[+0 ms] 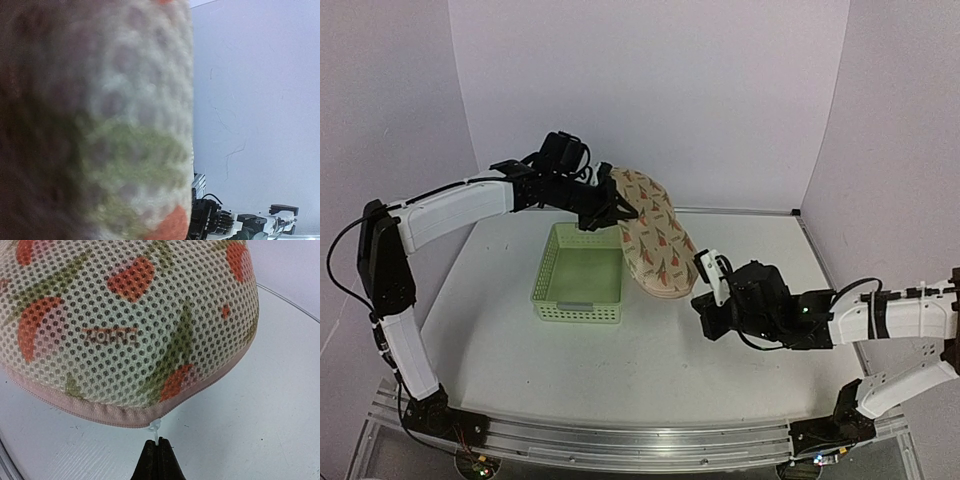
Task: Unzip the laundry bag and remove the bra
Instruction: Unzip the zipper of the laundry bag, then place the laundry bag at the center of the board.
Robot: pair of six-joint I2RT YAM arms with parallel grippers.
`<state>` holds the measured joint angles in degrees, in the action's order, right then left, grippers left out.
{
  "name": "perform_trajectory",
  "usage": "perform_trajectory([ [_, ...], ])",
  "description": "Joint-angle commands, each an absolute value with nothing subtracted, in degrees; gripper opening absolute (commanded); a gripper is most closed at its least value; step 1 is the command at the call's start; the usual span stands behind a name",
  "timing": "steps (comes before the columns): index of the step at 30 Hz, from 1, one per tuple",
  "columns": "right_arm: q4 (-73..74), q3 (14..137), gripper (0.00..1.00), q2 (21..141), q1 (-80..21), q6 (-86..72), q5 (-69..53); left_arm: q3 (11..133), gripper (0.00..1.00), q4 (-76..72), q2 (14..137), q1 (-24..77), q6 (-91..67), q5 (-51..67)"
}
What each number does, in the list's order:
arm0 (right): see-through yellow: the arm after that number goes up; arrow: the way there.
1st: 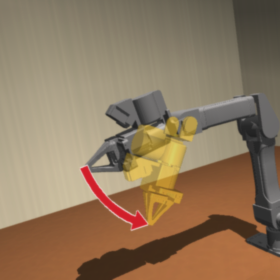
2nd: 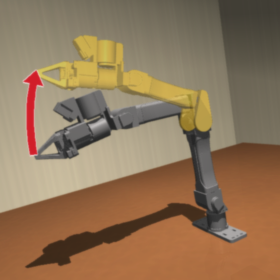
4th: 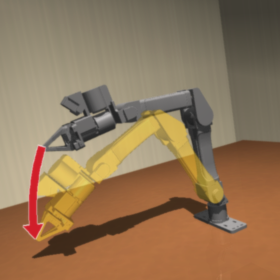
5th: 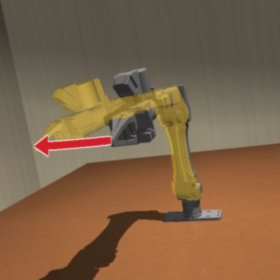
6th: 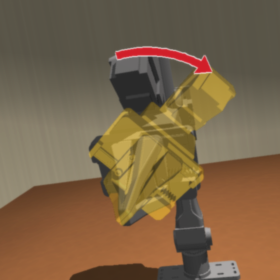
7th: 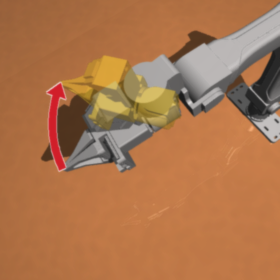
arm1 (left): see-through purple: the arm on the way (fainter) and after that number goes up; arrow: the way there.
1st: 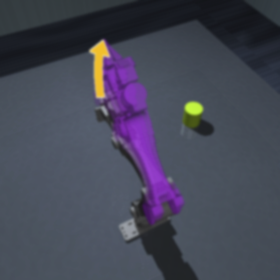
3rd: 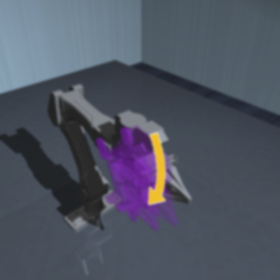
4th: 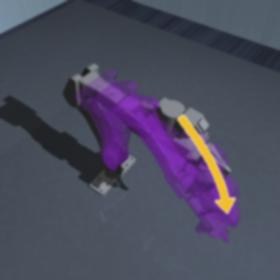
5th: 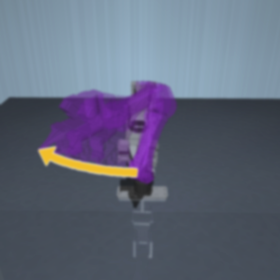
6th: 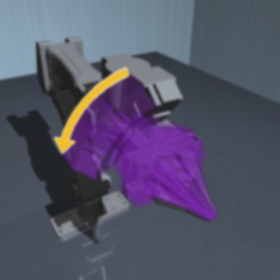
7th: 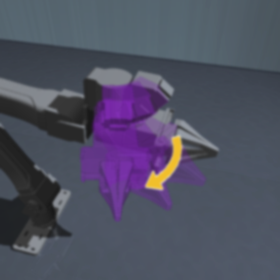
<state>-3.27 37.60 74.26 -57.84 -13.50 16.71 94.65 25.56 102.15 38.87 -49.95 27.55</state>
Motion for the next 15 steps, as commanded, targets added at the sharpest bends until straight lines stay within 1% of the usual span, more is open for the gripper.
perform_trajectory([
  [1, -0.3, 34.5, 0.0, 69.1, -57.1, -15.7, 15.6, 101.3, 0.0, 22.1, 106.0, 39.7, -48.4, 31.5],
  [4, 2.5, 33.0, 0.0, 66.9, -57.1, -17.7, 15.2, 104.2, 0.0, 22.1, 110.3, 40.4, -48.5, 32.6],
  [9, 5.9, 31.1, 0.0, 64.6, -57.1, -21.9, 14.2, 112.1, 0.08, 22.1, 119.2, 42.2, -49.1, 35.6],
  [13, 7.9, 30.0, 0.0, 62.9, -57.1, -24.3, 13.7, 115.8, 0.21, 22.2, 124.2, 42.5, -49.0, 36.9],
  [15, 9.5, 30.1, 0.0, 62.8, -57.1, -25.1, 13.3, 116.1, 0.26, 22.1, 125.6, 42.5, -48.8, 37.1],
])
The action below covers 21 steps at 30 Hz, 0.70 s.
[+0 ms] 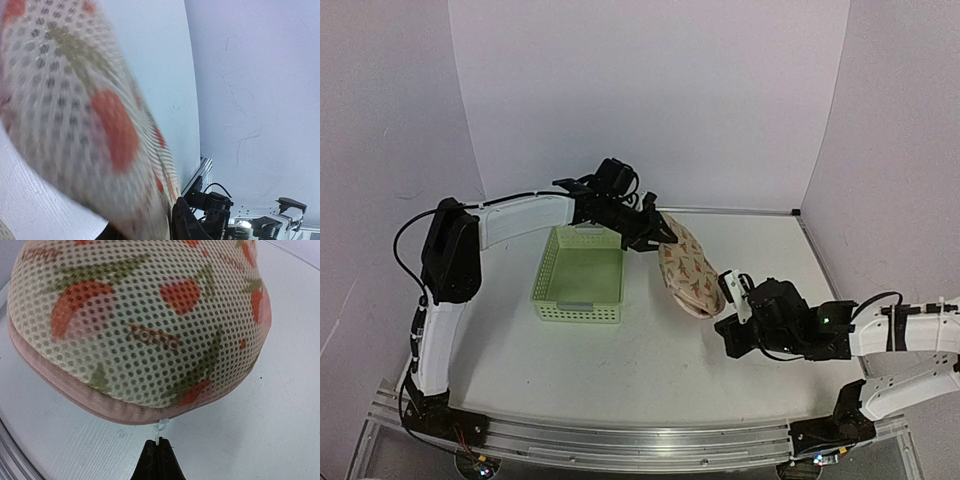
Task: Unzip the laundry bag and remove the bra
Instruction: Place the laundry bag at the center of the board, then hold the laundry bag at the center of the board.
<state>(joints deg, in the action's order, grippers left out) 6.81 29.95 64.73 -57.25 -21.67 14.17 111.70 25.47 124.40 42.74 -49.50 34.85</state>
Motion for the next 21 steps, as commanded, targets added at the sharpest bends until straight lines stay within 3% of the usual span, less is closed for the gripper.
perform_trajectory([
  [1, 10.2, 30.3, 0.0, 62.8, -57.1, -25.5, 13.0, 115.8, 0.29, 22.1, 126.1, 42.5, -48.6, 37.0],
  [10, 12.7, 31.5, 0.0, 64.4, -57.1, -27.4, 10.2, 113.3, 0.39, 23.3, 128.3, 42.5, -47.0, 36.1],
  [19, 12.7, 34.3, 0.0, 69.1, -57.1, -28.2, 7.6, 104.8, 0.46, 25.9, 119.3, 43.2, -45.3, 32.1],
  [21, 12.6, 35.3, 0.0, 70.4, -57.1, -28.5, 7.4, 102.6, 0.52, 25.9, 116.8, 44.3, -45.5, 31.1],
])
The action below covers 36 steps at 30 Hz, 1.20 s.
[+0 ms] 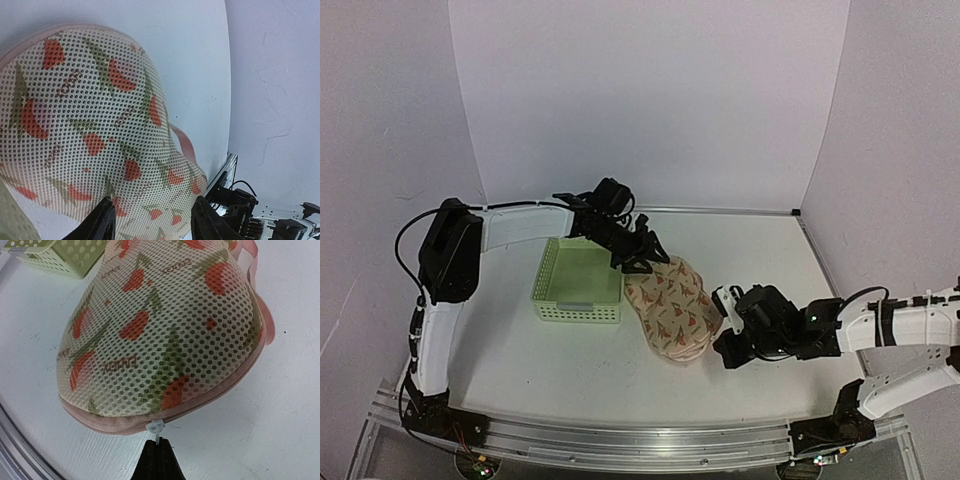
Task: Unzip the laundry bag and remove the bra
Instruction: Hold the laundry bag at the center of the board.
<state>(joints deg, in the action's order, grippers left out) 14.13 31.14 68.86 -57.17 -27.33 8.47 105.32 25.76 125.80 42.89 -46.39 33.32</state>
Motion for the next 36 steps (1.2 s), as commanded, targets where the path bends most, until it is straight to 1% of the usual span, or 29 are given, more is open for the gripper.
perform_trajectory([
  [1, 12.5, 35.6, 0.0, 71.1, -57.1, -28.8, 7.3, 101.4, 0.55, 25.9, 115.5, 44.8, -45.7, 30.5],
  [5, 11.3, 36.8, 0.0, 73.8, -57.1, -29.8, 6.3, 96.5, 0.61, 25.7, 110.5, 47.1, -48.4, 28.3],
  [7, 10.9, 37.4, 0.0, 75.0, -57.0, -30.3, 5.9, 93.0, 0.65, 24.9, 107.7, 48.9, -51.1, 25.0],
  [11, 8.5, 38.0, 0.0, 77.2, -57.1, -32.1, 5.2, 83.7, 0.72, 16.5, 102.9, 52.5, -59.0, 24.2],
  [13, 7.4, 38.5, 0.0, 78.1, -57.1, -33.5, 4.8, 76.7, 0.74, 9.7, 100.6, 53.2, -63.6, 24.5],
  [16, 5.6, 38.9, 0.0, 79.1, -57.1, -35.5, 4.8, 67.8, 0.75, -1.9, 97.6, 54.1, -71.0, 24.8],
  [18, 4.7, 39.2, 0.0, 79.6, -57.1, -36.9, 5.5, 64.2, 0.75, -6.3, 96.4, 54.7, -74.1, 24.4],
  [26, 1.6, 40.5, 0.0, 81.0, -57.1, -42.7, 9.0, 57.7, 0.74, -9.6, 92.7, 56.7, -79.7, 16.1],
  [30, 0.4, 40.5, 0.0, 81.0, -57.1, -45.4, 11.4, 54.4, 0.73, -14.4, 92.4, 56.9, -82.7, 14.2],
  [36, -4.0, 40.0, 0.0, 81.3, -57.2, -48.8, 13.9, 53.1, 0.72, -18.1, 94.4, 58.9, -87.1, 13.6],
])
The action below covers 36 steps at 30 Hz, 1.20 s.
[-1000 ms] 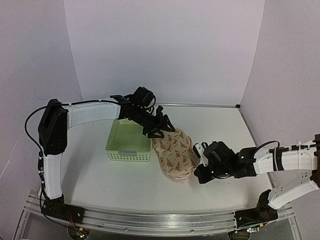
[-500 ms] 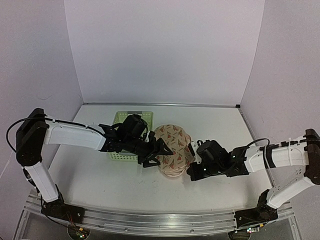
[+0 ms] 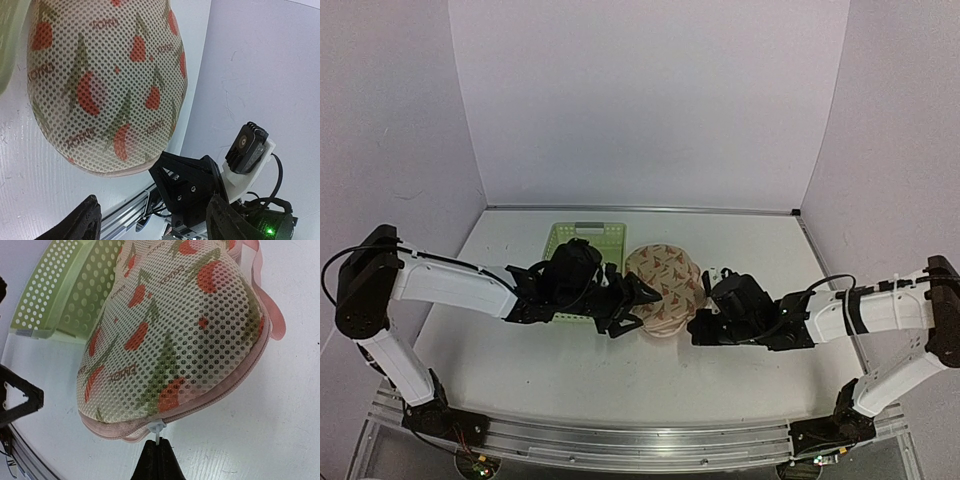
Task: Unzip the laundry bag and remove the bra
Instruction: Hold the laundry bag at the center of the board.
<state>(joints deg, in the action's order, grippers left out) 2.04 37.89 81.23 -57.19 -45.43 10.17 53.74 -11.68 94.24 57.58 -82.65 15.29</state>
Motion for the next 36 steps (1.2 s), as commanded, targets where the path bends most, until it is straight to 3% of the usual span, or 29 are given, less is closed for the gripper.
perform_trajectory([
  [1, -4.5, 39.8, 0.0, 81.3, -57.2, -49.1, 14.2, 52.5, 0.71, -18.9, 94.6, 59.0, -88.0, 13.5],
  [18, -8.6, 40.3, 0.0, 82.9, -58.8, -49.5, 14.9, 51.0, 0.67, -28.4, 100.4, 59.0, -96.9, 12.6],
  [36, -12.2, 31.9, 0.0, 75.3, -60.7, -48.0, 13.3, 55.0, 0.47, -28.4, 103.4, 57.7, -96.2, 11.3],
])
